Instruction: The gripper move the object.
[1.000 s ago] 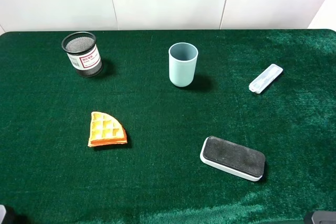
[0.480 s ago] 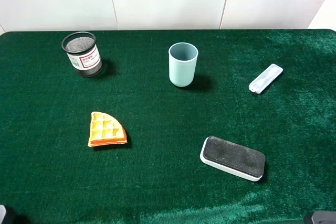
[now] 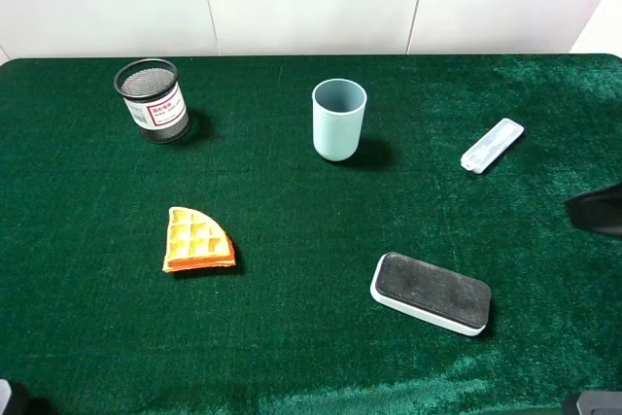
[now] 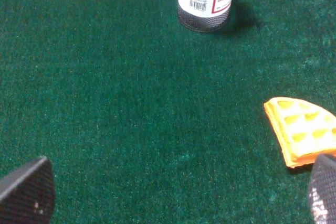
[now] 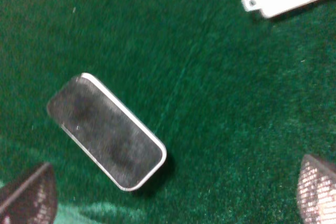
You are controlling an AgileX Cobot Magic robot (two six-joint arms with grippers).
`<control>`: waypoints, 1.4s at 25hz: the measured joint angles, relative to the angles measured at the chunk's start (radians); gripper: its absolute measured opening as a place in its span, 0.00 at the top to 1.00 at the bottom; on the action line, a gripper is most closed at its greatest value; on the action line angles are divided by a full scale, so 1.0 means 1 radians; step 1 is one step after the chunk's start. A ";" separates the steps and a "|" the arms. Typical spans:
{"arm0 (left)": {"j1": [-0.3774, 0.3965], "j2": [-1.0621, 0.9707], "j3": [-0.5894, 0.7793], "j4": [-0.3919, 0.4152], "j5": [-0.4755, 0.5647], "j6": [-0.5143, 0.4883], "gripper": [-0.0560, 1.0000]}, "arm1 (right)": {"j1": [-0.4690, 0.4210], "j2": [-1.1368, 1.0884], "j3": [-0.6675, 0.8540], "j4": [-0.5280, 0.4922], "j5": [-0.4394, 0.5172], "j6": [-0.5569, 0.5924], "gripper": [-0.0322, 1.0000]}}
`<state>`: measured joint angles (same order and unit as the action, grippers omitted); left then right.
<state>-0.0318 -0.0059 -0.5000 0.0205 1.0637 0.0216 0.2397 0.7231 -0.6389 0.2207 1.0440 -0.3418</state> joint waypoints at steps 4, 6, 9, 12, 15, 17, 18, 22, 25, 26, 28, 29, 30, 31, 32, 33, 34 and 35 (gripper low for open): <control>0.000 0.000 0.000 0.000 0.000 0.000 0.02 | 0.089 0.085 0.000 -0.026 -0.024 -0.013 0.30; 0.000 0.000 0.000 0.000 0.000 0.000 0.02 | 0.134 0.131 0.000 -0.043 -0.038 -0.013 0.30; 0.000 0.000 0.000 0.000 0.000 0.000 0.02 | 0.205 0.196 0.000 -0.071 -0.052 -0.018 0.30; 0.000 0.000 0.000 0.000 0.000 0.000 0.02 | 0.269 0.260 -0.001 -0.091 -0.070 -0.020 0.30; 0.000 0.000 0.000 0.000 0.000 0.000 0.02 | 0.324 0.323 -0.001 -0.106 -0.077 -0.020 0.30; 0.000 0.000 0.000 0.000 0.000 0.000 0.02 | 0.352 0.368 -0.001 -0.115 -0.093 -0.020 0.30; 0.000 0.000 0.000 0.000 0.000 0.000 0.02 | 0.365 0.387 -0.001 -0.118 -0.100 -0.020 0.30; 0.000 0.000 0.000 0.000 0.000 0.000 0.02 | 0.400 0.481 -0.001 -0.125 -0.134 -0.019 0.30; 0.000 0.000 0.000 0.000 0.000 0.000 0.02 | 0.432 0.550 -0.001 -0.130 -0.174 -0.019 0.30; 0.000 0.000 0.000 0.000 0.000 0.000 0.02 | 0.446 0.575 -0.001 -0.134 -0.190 -0.019 0.30; 0.000 0.000 0.000 0.000 0.000 0.000 0.02 | 0.473 0.623 -0.002 -0.137 -0.220 -0.019 0.30; 0.000 0.000 0.000 0.000 0.000 0.000 0.02 | 0.486 0.642 -0.003 -0.141 -0.232 -0.018 0.30; 0.000 0.000 0.000 0.000 0.000 0.000 0.02 | 0.500 0.665 -0.003 -0.142 -0.244 -0.018 0.30; 0.000 0.000 0.000 0.000 0.000 0.000 0.02 | 0.509 0.688 -0.003 -0.145 -0.256 -0.018 0.30; 0.000 0.000 0.000 0.000 0.000 0.000 0.02 | 0.520 0.705 -0.003 -0.146 -0.264 -0.018 0.30; 0.000 0.000 0.000 0.000 0.000 0.000 0.02 | 0.529 0.724 -0.003 -0.148 -0.272 -0.018 0.30; 0.000 0.000 0.000 0.000 0.000 0.000 0.02 | 0.536 0.741 -0.003 -0.148 -0.281 -0.018 0.30; 0.000 0.000 0.000 0.000 0.000 0.000 0.02 | 0.542 0.757 -0.003 -0.148 -0.288 -0.018 0.30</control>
<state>-0.0318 -0.0059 -0.5000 0.0205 1.0637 0.0216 0.7813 1.4797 -0.6419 0.0731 0.7557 -0.3598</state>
